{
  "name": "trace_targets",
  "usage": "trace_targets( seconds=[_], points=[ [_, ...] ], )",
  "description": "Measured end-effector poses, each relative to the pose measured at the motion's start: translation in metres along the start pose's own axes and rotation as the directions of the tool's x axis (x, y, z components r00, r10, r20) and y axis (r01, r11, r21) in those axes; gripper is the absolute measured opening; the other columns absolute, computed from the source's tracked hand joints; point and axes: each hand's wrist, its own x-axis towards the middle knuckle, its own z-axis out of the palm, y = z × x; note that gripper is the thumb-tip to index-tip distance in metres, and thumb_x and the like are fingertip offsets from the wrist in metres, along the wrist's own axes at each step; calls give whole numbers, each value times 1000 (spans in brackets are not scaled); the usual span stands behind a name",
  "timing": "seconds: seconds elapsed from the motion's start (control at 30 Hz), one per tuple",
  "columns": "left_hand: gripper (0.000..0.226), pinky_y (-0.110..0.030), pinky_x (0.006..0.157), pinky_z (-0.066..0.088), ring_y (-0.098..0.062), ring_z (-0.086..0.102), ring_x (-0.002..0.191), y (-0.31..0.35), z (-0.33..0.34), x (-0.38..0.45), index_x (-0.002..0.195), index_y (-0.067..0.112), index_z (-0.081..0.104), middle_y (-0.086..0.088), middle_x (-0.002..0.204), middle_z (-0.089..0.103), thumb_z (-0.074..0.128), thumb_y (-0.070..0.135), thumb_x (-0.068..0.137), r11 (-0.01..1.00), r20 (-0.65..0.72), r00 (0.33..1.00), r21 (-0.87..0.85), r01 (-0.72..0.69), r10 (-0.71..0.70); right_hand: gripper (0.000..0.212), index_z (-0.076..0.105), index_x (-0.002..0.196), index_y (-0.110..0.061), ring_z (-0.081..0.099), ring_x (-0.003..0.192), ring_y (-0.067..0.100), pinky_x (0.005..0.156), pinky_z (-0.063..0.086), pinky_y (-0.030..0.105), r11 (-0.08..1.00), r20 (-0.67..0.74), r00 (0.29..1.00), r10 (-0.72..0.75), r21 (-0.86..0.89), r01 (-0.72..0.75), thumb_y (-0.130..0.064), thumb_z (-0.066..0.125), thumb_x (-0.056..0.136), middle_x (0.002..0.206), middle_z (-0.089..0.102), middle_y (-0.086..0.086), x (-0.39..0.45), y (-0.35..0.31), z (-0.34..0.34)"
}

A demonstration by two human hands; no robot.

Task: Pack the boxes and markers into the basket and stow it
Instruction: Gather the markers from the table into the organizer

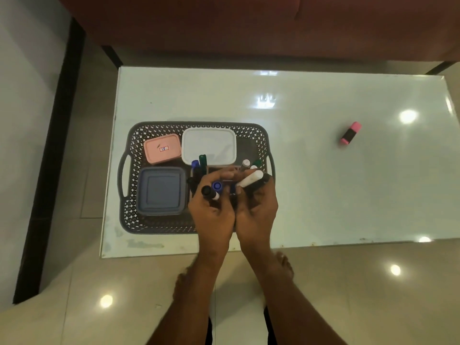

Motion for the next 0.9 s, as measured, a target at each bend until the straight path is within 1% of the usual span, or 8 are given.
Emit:
trace_targets(
  seconds=[0.07,0.13,0.2,0.33,0.43,0.57,0.77,0.9],
  points=[
    [25,-41,103,55,-22,72,109,-3,0,0,110,3,70,-6,107,76,64,-13,91,1000,-12,1000,7,8,-8,37,54,134,1,68,114,16,103,55,36,1000,16,1000,6,18,-6,10,57,98,124,69,11,2,0,0],
    [27,-35,104,54,-21,71,111,-7,-1,1,111,3,70,-6,109,75,63,-14,91,1000,-2,1000,5,14,-14,34,56,131,1,69,112,12,101,56,27,1000,27,1000,-10,12,9,9,57,98,121,70,9,3,2,0],
    [28,-34,105,53,-19,70,112,-13,1,2,112,1,70,-8,110,75,64,-15,90,999,20,999,-11,50,-49,31,58,126,0,69,109,7,98,54,20,1000,42,999,-23,-6,23,10,58,97,116,71,2,4,6,0],
    [32,-29,105,53,-9,69,108,-20,5,1,112,3,70,-4,108,74,63,-17,88,993,0,993,-12,114,-114,40,58,126,-7,68,116,14,104,54,32,1000,88,996,-26,17,24,17,54,95,118,71,-1,4,11,2],
    [41,-27,105,52,-6,69,109,-18,5,-1,111,17,69,3,109,73,64,-16,88,989,-15,989,-33,146,-146,52,55,131,-9,67,120,18,104,54,32,998,114,992,-46,46,41,24,50,91,122,69,3,5,9,1],
    [33,-32,107,53,-17,67,115,-21,0,-5,118,5,68,-5,115,72,67,-11,89,997,9,998,18,69,-70,55,55,130,-16,68,119,18,101,54,27,995,115,989,-92,54,86,22,54,91,124,68,7,4,7,0],
    [37,-32,106,53,-14,66,118,-23,-6,-6,121,12,67,-1,118,71,66,-8,91,999,28,1000,52,-4,2,51,61,126,-19,67,119,18,103,54,33,984,141,974,-175,2,177,18,58,91,121,70,-1,4,15,-1],
    [32,-34,105,54,-14,66,117,-25,-5,-9,124,7,66,-4,120,71,65,-4,94,995,14,999,93,-32,31,36,66,125,-5,67,118,20,103,56,40,976,158,969,-192,-72,205,12,60,94,120,71,5,5,25,-3]
  ],
)
